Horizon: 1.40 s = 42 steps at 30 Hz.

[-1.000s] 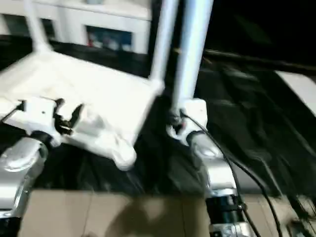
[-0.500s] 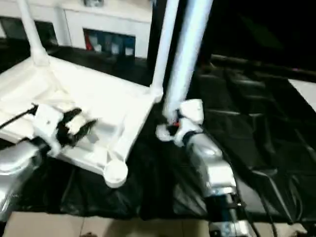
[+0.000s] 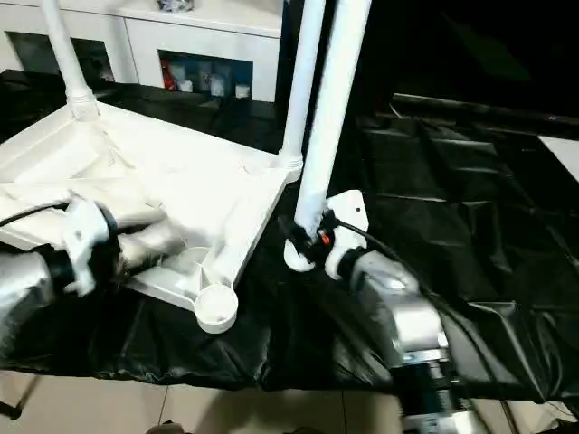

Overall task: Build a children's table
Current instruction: Move to table, then move table base

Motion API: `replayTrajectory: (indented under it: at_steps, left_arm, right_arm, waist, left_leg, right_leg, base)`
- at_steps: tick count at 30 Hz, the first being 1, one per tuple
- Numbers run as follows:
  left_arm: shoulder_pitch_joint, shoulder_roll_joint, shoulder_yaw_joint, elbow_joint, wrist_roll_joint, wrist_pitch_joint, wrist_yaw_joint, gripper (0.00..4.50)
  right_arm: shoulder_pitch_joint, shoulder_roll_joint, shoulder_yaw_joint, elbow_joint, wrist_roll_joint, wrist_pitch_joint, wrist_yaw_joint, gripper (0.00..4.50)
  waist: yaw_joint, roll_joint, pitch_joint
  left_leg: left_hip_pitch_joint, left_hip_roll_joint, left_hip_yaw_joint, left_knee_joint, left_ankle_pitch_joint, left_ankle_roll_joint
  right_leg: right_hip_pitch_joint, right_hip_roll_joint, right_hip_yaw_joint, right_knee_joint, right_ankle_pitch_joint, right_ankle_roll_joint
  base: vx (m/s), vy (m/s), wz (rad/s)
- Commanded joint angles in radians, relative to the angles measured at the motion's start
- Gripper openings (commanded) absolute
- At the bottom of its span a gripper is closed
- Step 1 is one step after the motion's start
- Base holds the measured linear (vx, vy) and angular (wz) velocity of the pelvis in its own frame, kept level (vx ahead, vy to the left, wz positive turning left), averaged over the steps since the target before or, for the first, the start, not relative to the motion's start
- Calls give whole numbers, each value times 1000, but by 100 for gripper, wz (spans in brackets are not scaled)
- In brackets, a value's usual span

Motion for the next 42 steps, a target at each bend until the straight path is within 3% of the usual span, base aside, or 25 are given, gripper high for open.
replayTrajectory:
  at_steps: [1, 5, 8, 9, 10, 13, 14, 17, 18, 23, 27, 30, 31, 34, 36, 37, 39, 42]
  left_arm:
    - [-24, 14, -41, 27, 32, -44, -79, 214]
    - [-74, 63, -109, 102, 75, -98, -206, 201]
    - [-122, 67, -148, 174, 110, -148, -253, 170]
    - [-130, 66, -154, 184, 114, -152, -261, 154]
    - [-142, 64, -160, 199, 117, -159, -276, 154]
    - [-209, 51, -201, 300, 158, -230, -323, 127]
    - [-232, 43, -209, 338, 168, -251, -334, 120]
    - [-269, 33, -225, 398, 189, -290, -343, 96]
    - [-288, 29, -236, 427, 205, -309, -347, 89]
    - [-335, 16, -266, 496, 251, -364, -353, 59]
    - [-364, 12, -296, 549, 287, -411, -367, 40]
    - [-376, -8, -290, 553, 263, -347, -394, 23]
    - [-371, -21, -283, 520, 232, -235, -406, 14]
    - [-359, -37, -281, 464, 208, -104, -400, 8]
    - [-348, -68, -280, 436, 216, -42, -340, 8]
    - [-345, -84, -280, 424, 222, -12, -307, 3]
    - [-341, -119, -278, 415, 224, 20, -256, 0]
    - [-324, -176, -276, 376, 239, 87, -167, 0]
  right_arm:
    - [-11, -15, 5, -29, 15, 14, 35, 189]
    - [-13, -51, 22, -37, 22, 25, 78, 189]
    - [-13, -62, 17, -36, 20, 22, 94, 189]
    - [-13, -64, 16, -37, 21, 22, 95, 189]
    - [-12, -67, 15, -38, 22, 22, 100, 189]
    - [-9, -79, 15, -43, 23, 21, 112, 189]
    - [-7, -82, 16, -45, 24, 21, 116, 189]
    - [-5, -88, 19, -53, 28, 24, 120, 189]
    - [-4, -89, 22, -56, 28, 24, 120, 189]
    - [-1, -93, 29, -65, 24, 21, 127, 189]
    - [-7, -96, 28, -67, 23, 23, 131, 189]
    - [-16, -97, 24, -61, 24, 20, 132, 189]
    - [-23, -94, 18, -55, 25, 19, 125, 189]
    - [-34, -83, 5, -43, 26, 21, 103, 189]
    - [-51, -65, -7, -21, 20, 28, 65, 189]
    - [-59, -58, -13, -10, 16, 32, 46, 189]
    - [-72, -48, -20, 9, 13, 34, 25, 189]
    - [-86, -37, -24, 26, 7, 36, 4, 189]
  waist:
    - [2, 32, -66]
    - [3, 34, -68]
    - [6, 38, -66]
    - [7, 35, -66]
    - [8, 39, -66]
    - [10, 38, -65]
    - [13, 43, -68]
    - [17, 40, -69]
    - [19, 45, -72]
    - [21, 45, -72]
    - [23, 46, -70]
    - [20, 50, -73]
    - [19, 48, -73]
    - [15, 48, -75]
    - [12, 48, -75]
    - [10, 41, -76]
    - [9, 42, -75]
    - [11, 37, -75]
  left_leg:
    - [-4, 48, -11, -91, -92, -10]
    - [1, 46, -8, -89, -67, -7]
    - [-3, 49, -7, -90, -94, -25]
    - [0, 49, -7, -91, -107, -27]
    - [-1, 50, -8, -91, -110, -31]
    - [0, 48, -6, -91, -109, -30]
    - [2, 48, -6, -90, -111, -34]
    - [-1, 50, -8, -89, -94, -33]
    - [-2, 50, -8, -88, -88, -36]
    - [-3, 51, -8, -87, -86, -39]
    - [-4, 52, -8, -89, -108, -41]
    - [-5, 52, -8, -88, -98, -47]
    - [-4, 52, -7, -87, -93, -48]
    - [-7, 52, -6, -85, -62, -43]
    - [-11, 50, -7, -83, -50, -37]
    - [-10, 50, -5, -83, -48, -35]
    - [-10, 49, -4, -80, -46, -29]
    - [-11, 50, -4, -80, -41, -16]
  right_leg:
    - [54, -98, 60, -71, -101, -162]
    - [54, -96, 60, -68, -60, -176]
    - [59, -104, 62, -70, -97, -182]
    - [57, -103, 62, -75, -127, -175]
    - [57, -105, 62, -73, -128, -179]
    - [56, -102, 62, -77, -129, -177]
    - [57, -102, 62, -76, -127, -174]
    - [59, -104, 61, -73, -97, -180]
    - [61, -104, 62, -68, -80, -185]
    - [63, -105, 61, -67, -62, -193]
    - [63, -108, 62, -75, -129, -179]
    - [63, -109, 62, -71, -110, -182]
    - [64, -108, 62, -70, -101, -186]
    - [66, -108, 61, -63, -43, -218]
    - [69, -107, 60, -63, -24, -224]
    - [70, -107, 60, -63, -24, -224]
    - [70, -108, 61, -65, -37, -230]
    - [70, -106, 60, -69, -64, -217]
  base:
    - [0, 0, 0]
    - [0, 0, 0]
    - [0, 0, 0]
    - [0, 0, 0]
    - [0, 0, 0]
    - [0, 0, 0]
    - [0, 0, 0]
    - [0, 0, 0]
    - [0, 0, 0]
    - [0, 0, 0]
    - [0, 0, 0]
    - [0, 0, 0]
    - [0, 0, 0]
    - [0, 0, 0]
    - [0, 0, 0]
    - [0, 0, 0]
    - [0, 0, 0]
    - [0, 0, 0]
